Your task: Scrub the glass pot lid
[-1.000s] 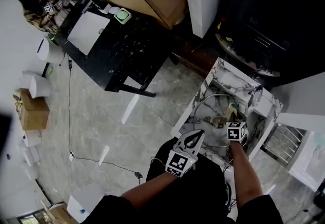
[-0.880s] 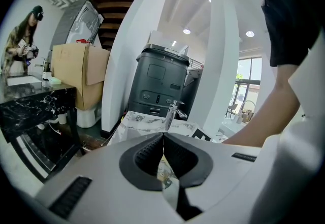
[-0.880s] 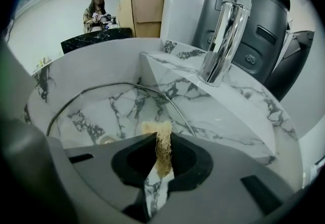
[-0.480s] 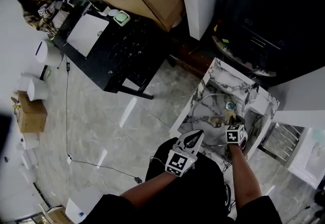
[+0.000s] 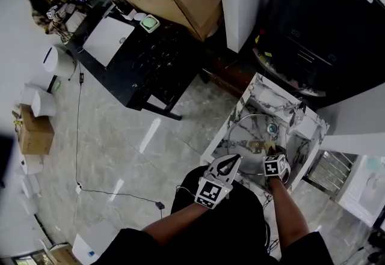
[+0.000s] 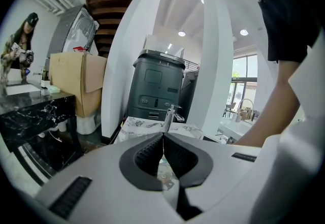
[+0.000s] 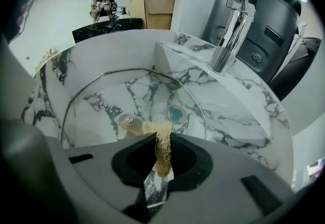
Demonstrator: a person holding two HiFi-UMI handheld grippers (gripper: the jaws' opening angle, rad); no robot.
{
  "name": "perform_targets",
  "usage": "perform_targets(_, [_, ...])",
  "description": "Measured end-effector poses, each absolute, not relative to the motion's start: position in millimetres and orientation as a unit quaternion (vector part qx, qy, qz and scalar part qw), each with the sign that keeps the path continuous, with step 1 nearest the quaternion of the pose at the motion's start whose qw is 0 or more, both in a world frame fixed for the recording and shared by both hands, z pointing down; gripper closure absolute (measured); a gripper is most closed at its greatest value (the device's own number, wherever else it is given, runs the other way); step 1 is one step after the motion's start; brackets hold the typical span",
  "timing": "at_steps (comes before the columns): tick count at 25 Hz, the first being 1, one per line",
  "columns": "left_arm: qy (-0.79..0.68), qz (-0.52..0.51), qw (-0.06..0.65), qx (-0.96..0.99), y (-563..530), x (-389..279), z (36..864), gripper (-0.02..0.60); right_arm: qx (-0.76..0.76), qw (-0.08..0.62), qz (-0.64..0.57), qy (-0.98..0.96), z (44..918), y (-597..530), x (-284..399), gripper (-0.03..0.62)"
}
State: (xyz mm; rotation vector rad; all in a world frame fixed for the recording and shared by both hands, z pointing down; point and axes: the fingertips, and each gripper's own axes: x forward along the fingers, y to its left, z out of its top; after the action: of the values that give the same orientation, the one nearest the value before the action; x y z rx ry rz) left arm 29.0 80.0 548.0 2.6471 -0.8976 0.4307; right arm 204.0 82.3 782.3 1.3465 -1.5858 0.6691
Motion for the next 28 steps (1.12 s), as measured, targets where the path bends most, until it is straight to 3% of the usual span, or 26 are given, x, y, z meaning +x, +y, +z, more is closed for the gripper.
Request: perform_targets(28, [-0.339,0.142,0.176,0.913,68,3,553,0.565,0.466,0.47,0.299,-0.687,786,94,129,0.534])
